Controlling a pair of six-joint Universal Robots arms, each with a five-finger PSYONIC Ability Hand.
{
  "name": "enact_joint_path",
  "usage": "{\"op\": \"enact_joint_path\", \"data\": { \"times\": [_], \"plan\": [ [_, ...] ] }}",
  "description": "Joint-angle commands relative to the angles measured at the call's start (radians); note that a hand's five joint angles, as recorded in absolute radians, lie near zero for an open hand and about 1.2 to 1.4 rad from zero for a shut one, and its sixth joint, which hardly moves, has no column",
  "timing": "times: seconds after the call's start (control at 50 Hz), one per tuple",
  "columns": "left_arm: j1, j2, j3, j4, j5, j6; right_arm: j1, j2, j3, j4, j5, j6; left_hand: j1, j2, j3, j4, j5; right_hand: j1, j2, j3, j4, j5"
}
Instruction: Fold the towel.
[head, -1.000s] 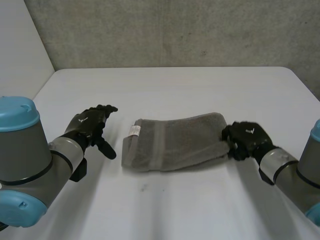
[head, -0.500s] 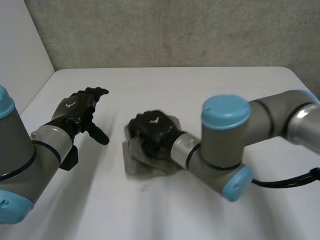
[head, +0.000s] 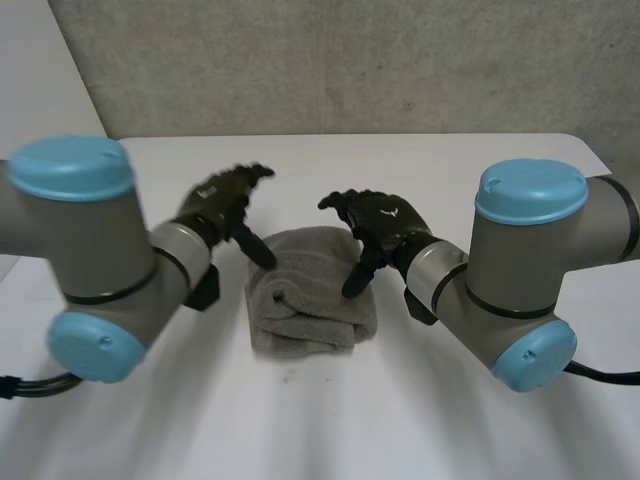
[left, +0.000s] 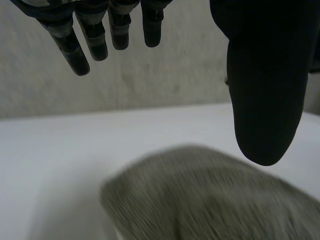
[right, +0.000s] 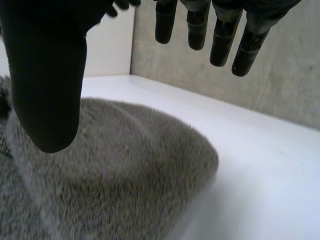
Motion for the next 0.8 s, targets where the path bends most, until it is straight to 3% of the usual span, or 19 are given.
{"op": "enact_joint_path", "data": {
  "times": [0.02,0.14,0.32,0.44,0.62,0.8],
  "plan": [
    [-0.032,-0.132,0.031,-0.061,-0.064,0.003,-0.015,0.102,-0.045,0.056,-0.004,0.018,0.019,0.031,0.031,0.032,-0.001,-0.036,-0.057,-0.040,-0.061,-0.074],
    [-0.031,-0.158,0.003,-0.067,-0.174,0.047,-0.023,0.149,-0.060,0.075,-0.004,-0.031,0.016,0.028,0.028,0.029,-0.004,-0.036,-0.057,-0.040,-0.061,-0.074],
    [-0.037,-0.091,-0.076,-0.064,-0.182,0.103,-0.029,0.130,-0.048,0.078,0.001,-0.103,-0.004,0.007,0.007,0.008,-0.024,-0.036,-0.057,-0.040,-0.061,-0.074],
    [-0.079,0.070,-0.066,-0.064,-0.186,0.104,-0.041,-0.030,-0.026,0.069,0.035,-0.095,-0.004,0.007,0.007,0.008,-0.024,-0.036,-0.057,-0.040,-0.061,-0.074],
    [-0.070,0.317,0.032,-0.110,-0.189,0.118,-0.098,-0.356,-0.025,0.073,0.171,-0.104,0.008,0.019,0.019,0.020,-0.013,-0.036,-0.057,-0.040,-0.061,-0.074],
    [0.077,0.473,0.173,-0.388,-0.191,0.212,-0.205,-0.561,0.027,0.203,0.260,-0.163,0.008,0.019,0.019,0.020,-0.013,-0.036,-0.057,-0.040,-0.061,-0.074]
  ]
}}
